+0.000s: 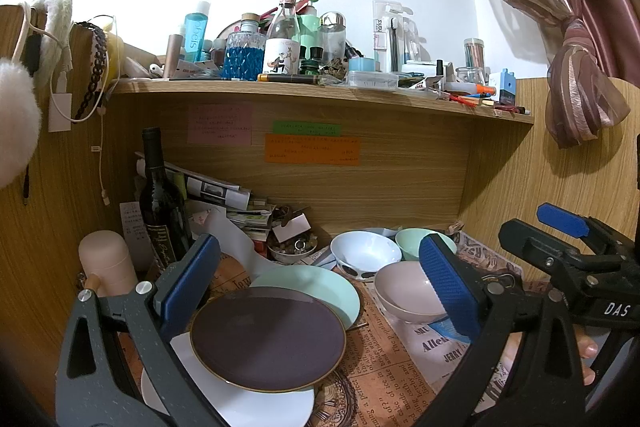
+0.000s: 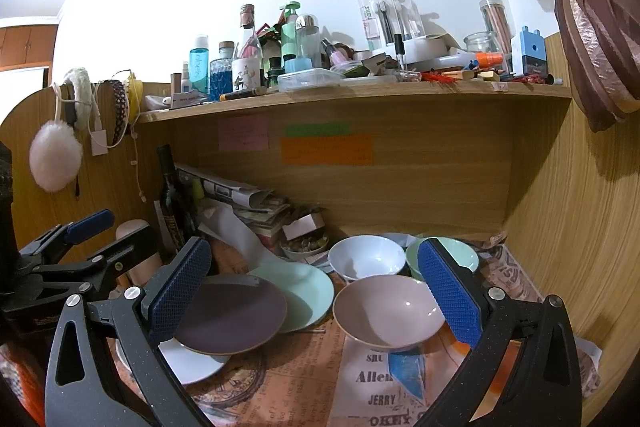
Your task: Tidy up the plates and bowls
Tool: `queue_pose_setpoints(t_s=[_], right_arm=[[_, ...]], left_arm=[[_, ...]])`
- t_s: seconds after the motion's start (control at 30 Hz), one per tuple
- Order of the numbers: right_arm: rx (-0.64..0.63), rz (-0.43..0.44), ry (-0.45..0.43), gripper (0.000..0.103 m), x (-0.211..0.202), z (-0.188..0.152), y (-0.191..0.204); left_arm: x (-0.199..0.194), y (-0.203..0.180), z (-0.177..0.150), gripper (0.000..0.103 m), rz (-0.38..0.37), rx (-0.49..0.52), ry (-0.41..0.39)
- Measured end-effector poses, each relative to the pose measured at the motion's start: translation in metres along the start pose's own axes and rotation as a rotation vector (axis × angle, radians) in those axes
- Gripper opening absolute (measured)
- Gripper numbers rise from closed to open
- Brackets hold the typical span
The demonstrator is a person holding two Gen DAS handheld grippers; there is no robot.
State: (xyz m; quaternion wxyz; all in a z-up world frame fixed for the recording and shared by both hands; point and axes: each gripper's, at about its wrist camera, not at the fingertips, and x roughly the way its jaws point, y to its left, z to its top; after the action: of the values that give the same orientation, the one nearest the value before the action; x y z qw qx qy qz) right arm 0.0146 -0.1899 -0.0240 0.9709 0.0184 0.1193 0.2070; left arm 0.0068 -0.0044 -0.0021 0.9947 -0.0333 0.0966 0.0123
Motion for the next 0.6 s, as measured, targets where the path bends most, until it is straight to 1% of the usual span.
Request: queue_pose_setpoints(t_s=[0.6], right_arm=[[0.01,0.01,0.004,0.103,0.0007,-0.0004,-0.0011]], left_arm=[[0.0001,-0.0012,-0.0003,0.101,0.002,0.001,-0.001]])
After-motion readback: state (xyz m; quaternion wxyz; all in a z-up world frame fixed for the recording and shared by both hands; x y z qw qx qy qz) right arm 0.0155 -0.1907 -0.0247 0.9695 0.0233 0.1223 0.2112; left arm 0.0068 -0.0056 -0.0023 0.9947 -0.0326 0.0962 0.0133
